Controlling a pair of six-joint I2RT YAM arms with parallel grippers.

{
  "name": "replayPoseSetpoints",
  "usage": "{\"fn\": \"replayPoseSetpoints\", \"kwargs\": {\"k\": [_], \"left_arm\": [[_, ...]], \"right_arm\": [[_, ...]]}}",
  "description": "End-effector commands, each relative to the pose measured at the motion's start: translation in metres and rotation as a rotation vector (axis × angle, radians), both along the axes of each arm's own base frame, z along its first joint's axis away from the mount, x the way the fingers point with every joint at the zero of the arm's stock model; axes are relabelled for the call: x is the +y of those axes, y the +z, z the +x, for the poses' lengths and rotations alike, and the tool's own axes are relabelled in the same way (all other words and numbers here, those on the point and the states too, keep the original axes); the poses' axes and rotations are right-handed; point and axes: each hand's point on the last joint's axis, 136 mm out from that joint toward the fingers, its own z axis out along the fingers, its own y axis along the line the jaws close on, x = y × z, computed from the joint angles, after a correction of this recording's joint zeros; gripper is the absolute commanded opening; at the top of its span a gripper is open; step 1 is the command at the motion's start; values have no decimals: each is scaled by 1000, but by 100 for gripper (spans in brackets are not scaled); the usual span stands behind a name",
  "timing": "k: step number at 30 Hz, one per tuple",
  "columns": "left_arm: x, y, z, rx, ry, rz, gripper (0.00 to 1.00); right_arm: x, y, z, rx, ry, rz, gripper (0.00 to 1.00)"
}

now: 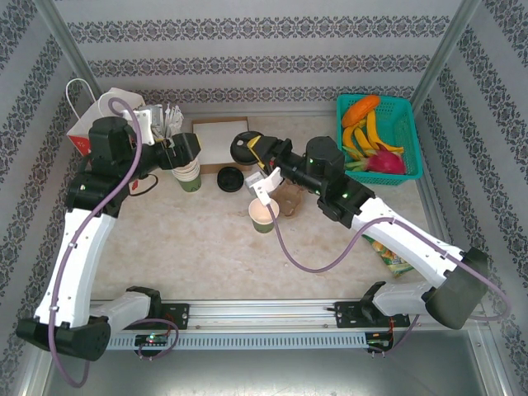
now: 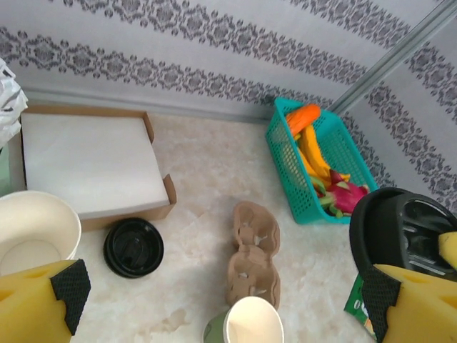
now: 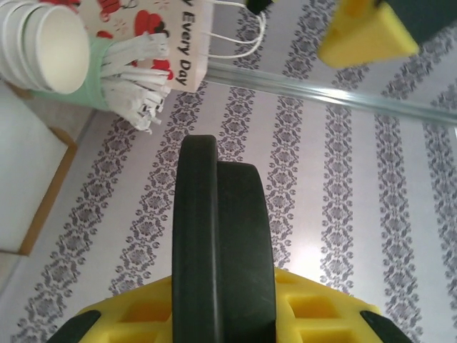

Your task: Pack the takeout coffee

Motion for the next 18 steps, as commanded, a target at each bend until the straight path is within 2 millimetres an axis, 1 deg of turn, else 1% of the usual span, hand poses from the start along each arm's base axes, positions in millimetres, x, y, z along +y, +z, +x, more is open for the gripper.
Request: {"fn": "replayPoseSetpoints", "kwargs": {"k": [1, 6, 8, 11, 15, 18], "left_arm": [[-7, -20, -13, 114, -93, 41, 100], [-23, -13, -22, 92, -211, 16, 100], [-33, -9, -30, 84, -284, 10, 100], [-40, -6, -37, 64, -343, 33, 100], [-42, -4, -35, 75, -347, 34, 99], [-54, -2, -36, 96, -401, -25, 93]], "right_arm": [[9, 0, -6, -206, 57, -115, 13], [18, -12, -15, -287, 147, -189, 13], [22, -14, -19, -306, 180, -213, 13], [27, -16, -22, -329, 199, -233, 13], [34, -19, -29, -363, 227, -248, 12], [38, -18, -29, -384, 215, -262, 12]]}}
